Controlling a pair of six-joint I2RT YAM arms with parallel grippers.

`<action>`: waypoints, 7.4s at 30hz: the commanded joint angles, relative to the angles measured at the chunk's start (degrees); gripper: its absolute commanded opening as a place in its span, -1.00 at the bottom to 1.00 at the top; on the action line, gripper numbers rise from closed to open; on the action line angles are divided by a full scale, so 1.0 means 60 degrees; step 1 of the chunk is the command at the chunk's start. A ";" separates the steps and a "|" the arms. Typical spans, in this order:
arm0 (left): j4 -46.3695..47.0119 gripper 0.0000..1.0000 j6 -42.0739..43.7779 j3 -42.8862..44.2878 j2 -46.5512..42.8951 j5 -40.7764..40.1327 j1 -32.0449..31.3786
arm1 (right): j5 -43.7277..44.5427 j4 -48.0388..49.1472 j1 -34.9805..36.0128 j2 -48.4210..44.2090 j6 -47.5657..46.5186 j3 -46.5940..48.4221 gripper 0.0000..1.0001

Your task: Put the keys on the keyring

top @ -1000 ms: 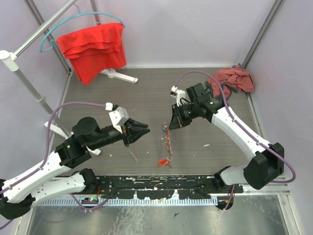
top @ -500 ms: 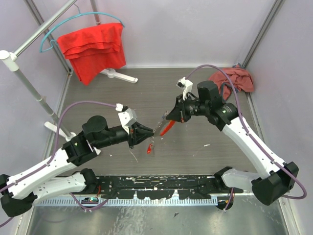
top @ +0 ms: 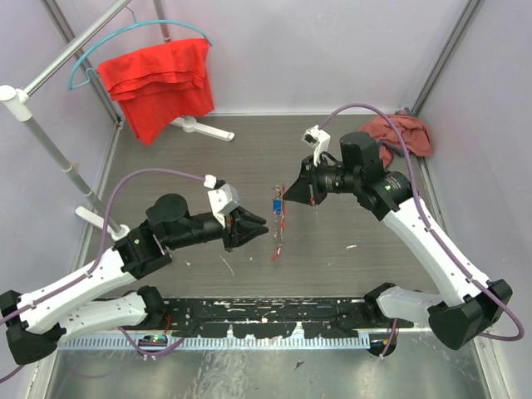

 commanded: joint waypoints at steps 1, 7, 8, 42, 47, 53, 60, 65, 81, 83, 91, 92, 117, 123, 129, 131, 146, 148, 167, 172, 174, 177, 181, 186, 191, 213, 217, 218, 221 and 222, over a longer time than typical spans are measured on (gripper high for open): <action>0.0758 -0.40 0.0003 0.0216 0.0028 0.0325 -0.0031 | -0.0290 0.0563 0.0012 -0.0449 0.0255 0.0638 -0.99; 0.1075 -0.36 -0.0098 0.0245 0.0220 0.0501 -0.0024 | -0.0185 0.0639 0.0012 -0.0574 0.0449 0.0827 -0.99; 0.1113 -0.35 -0.0105 0.0250 0.0251 0.0514 -0.0028 | -0.0164 0.0681 0.0012 -0.0608 0.0516 0.0851 -0.98; 0.2665 0.09 0.0197 0.0766 0.0845 0.0404 -0.0028 | -0.2269 0.1338 0.0012 -0.1537 -0.0284 0.0494 -0.99; 0.2715 0.09 0.0145 0.0796 0.0864 0.0451 -0.0021 | -0.2453 0.1397 0.0014 -0.1562 -0.0309 0.0456 -0.99; 0.2734 0.11 0.0168 0.0782 0.0859 0.0440 -0.0028 | -0.2678 0.1431 0.0034 -0.1686 -0.0476 0.0367 -0.99; 0.2734 0.11 0.0150 0.0792 0.0835 0.0462 -0.0028 | -0.2870 0.1453 0.0027 -0.1832 -0.0712 0.0279 -0.99; 0.2734 0.07 0.0100 0.0890 0.0855 0.0649 -0.0034 | -0.3016 0.1549 0.0054 -0.1848 -0.0737 0.0240 -0.98; 0.2734 -0.15 -0.0026 0.1071 0.0970 0.1231 -0.0020 | -0.3140 0.1732 0.0202 -0.1779 -0.0721 0.0211 -0.98; 0.2708 -0.18 -0.0020 0.1076 0.1006 0.1263 -0.0024 | -0.3147 0.1747 0.0203 -0.1794 -0.0738 0.0208 -0.98; 0.2650 -0.25 -0.0062 0.1135 0.1129 0.1463 -0.0040 | -0.3312 0.1848 0.0242 -0.1850 -0.0774 0.0131 -0.98; 0.2635 -0.28 -0.0053 0.1146 0.1132 0.1482 -0.0024 | -0.3314 0.1854 0.0246 -0.1857 -0.0765 0.0137 -0.99; 0.1167 -1.00 0.0259 0.1735 0.1139 0.0862 -0.0035 | -0.2122 0.1558 0.0261 -0.2478 -0.1461 0.0447 -0.32; 0.0690 -1.00 0.1154 0.1895 0.1126 0.1174 -0.0033 | -0.1050 0.1584 0.0262 -0.3195 -0.2254 0.0289 -0.26; 0.0203 -1.00 0.2079 0.2328 0.1204 0.1126 -0.0020 | -0.0389 0.1919 0.0261 -0.4095 -0.3253 -0.0504 -0.23; 0.0024 -1.00 0.2577 0.2528 0.1304 0.1186 -0.0029 | -0.0297 0.2011 0.0271 -0.4278 -0.3680 -0.0615 -0.18; -0.0104 -1.00 0.7339 0.3208 0.1651 0.2428 -0.0023 | -0.1635 0.2013 0.0261 -0.3657 -0.6382 -0.0153 -0.11; -0.0112 -1.00 0.7664 0.3250 0.1652 0.2433 -0.0022 | -0.1870 0.2001 0.0254 -0.3536 -0.7003 -0.0298 -0.14; 0.1123 -1.00 1.0383 0.2527 0.1504 0.2649 -0.0031 | -0.2128 0.2977 0.0488 -0.3806 -0.9279 -0.1279 -0.30; 0.2303 -1.00 1.0066 0.2198 0.1488 0.3083 -0.0025 | -0.2341 0.3695 0.0510 -0.3902 -0.9012 -0.1366 -0.36; 0.2468 -1.00 1.0053 0.2145 0.1482 0.3402 -0.0027 | -0.2419 0.3970 0.0521 -0.3986 -0.8877 -0.1431 -0.36; 0.2847 -1.00 0.9916 0.2062 0.1507 0.3754 -0.0032 | -0.2518 0.4109 0.0525 -0.4089 -0.8787 -0.1430 -0.37; 0.3328 -1.00 0.9873 0.2023 0.1541 0.4211 -0.0024 | -0.2644 0.3909 0.0527 -0.4249 -0.8798 -0.1375 -0.37; 0.3756 -1.00 0.9815 0.2015 0.1504 0.4879 -0.0026 | -0.2766 0.3769 0.0525 -0.4584 -0.8809 -0.1267 -0.40; 0.3838 -1.00 0.9729 0.2137 0.1528 0.5354 -0.0025 | -0.3223 0.3937 0.0525 -0.4771 -0.8379 -0.1191 -0.44; 0.3989 -1.00 0.9520 0.2198 0.1726 0.5243 -0.0027 | -0.3632 0.4494 0.0525 -0.4451 -0.7927 -0.1103 -0.47; 0.4345 -1.00 0.9333 0.2229 0.1861 0.5221 -0.0029 | -0.3709 0.4699 0.0525 -0.4329 -0.7859 -0.1123 -0.49; 0.4402 -1.00 0.9321 0.2235 0.1891 0.5207 -0.0025 | -0.3739 0.4752 0.0525 -0.4303 -0.7819 -0.1125 -0.49; 0.4516 -1.00 0.9324 0.2271 0.1971 0.5185 -0.0030 | -0.3750 0.4846 0.0525 -0.4292 -0.7754 -0.1122 -0.50; 0.4538 -1.00 0.9325 0.2283 0.1991 0.5177 -0.0030 | -0.3735 0.4853 0.0532 -0.4301 -0.7745 -0.1129 -0.50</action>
